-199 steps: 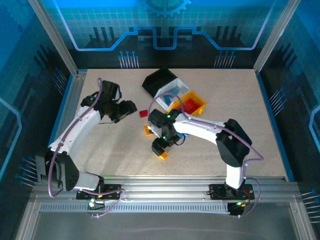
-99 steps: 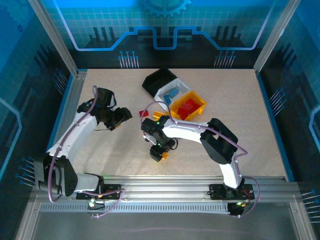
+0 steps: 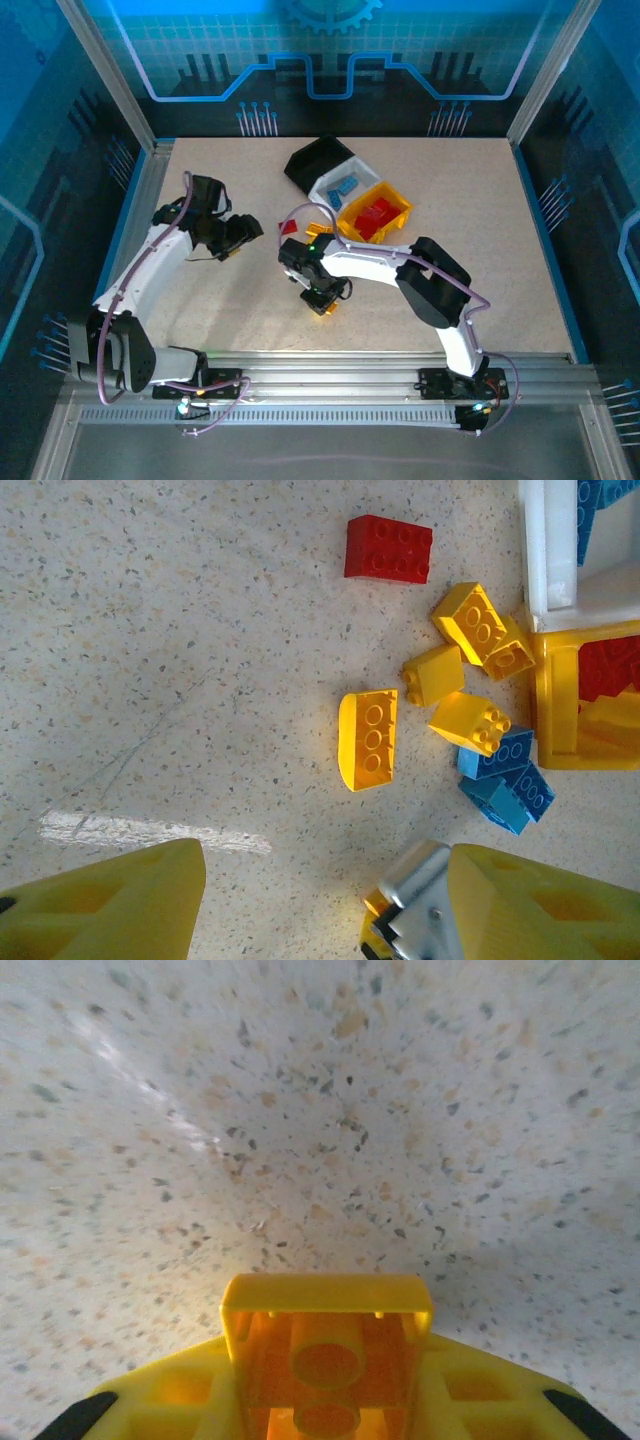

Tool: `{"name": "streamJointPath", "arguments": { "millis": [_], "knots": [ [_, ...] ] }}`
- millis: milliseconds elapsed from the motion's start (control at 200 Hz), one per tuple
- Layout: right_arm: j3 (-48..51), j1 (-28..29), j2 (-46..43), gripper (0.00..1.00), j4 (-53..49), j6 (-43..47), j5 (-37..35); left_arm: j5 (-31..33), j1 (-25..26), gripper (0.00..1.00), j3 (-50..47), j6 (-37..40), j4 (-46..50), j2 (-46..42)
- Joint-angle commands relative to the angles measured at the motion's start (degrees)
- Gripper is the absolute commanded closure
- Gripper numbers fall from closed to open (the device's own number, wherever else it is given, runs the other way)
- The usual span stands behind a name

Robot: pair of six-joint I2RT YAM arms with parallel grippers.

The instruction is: Sort the legos into containers by color

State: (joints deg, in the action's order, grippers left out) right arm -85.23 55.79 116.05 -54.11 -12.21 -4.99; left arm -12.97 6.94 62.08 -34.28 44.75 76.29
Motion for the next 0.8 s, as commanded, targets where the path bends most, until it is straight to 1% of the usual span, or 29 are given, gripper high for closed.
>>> {"name": "streamJointPath", "arguments": {
  "millis": [0,95,175,225,300,420,530,590,660,730,795],
  "knots": [
    [-5.7,-5.4,-6.8,0.68,-1.3,-2.0,5.3,-2.0,-0.8,0.34,-0.3,1.3,1.1,-1.2],
    [-11.7,-13.8,-7.5,0.69,-0.1,-5.3,15.2,-2.7,-0.8,0.34,-0.8,1.1,1.3,-1.9],
    [-17.0,-20.3,-5.3,0.69,2.6,-10.2,23.5,-3.1,-0.8,0.34,-1.5,1.0,1.6,-2.5],
    [-20.2,-23.4,-3.2,0.69,5.1,-14.3,28.3,-3.4,-0.8,0.34,-1.9,1.0,1.8,-3.0],
    [-24.8,-26.9,0.7,0.68,9.4,-20.5,32.2,-3.7,-0.7,0.34,-2.4,0.8,2.2,-3.7],
    [-35.2,-30.0,8.2,0.68,13.5,-28.0,33.8,-4.3,-0.7,0.34,-3.1,0.5,2.9,-4.7],
    [-48.9,-31.0,16.7,0.68,12.4,-31.2,31.0,-5.4,-0.8,0.34,-3.5,0.2,3.1,-5.0],
    [-56.5,-31.7,23.1,0.68,11.1,-33.5,29.9,-6.0,-0.6,0.34,-3.9,-0.1,3.2,-4.9],
    [-63.8,-32.2,28.6,0.68,10.9,-36.1,28.3,-6.3,-0.4,0.34,-4.2,-0.3,3.3,-4.9],
    [-68.5,-32.7,32.8,0.68,12.5,-38.4,27.2,-6.5,-0.1,0.34,-4.5,-0.3,3.5,-5.0],
    [-70.2,-33.3,35.7,0.68,15.4,-40.7,26.9,-6.7,0.1,0.34,-4.8,-0.3,3.7,-5.1]
  ]
}}
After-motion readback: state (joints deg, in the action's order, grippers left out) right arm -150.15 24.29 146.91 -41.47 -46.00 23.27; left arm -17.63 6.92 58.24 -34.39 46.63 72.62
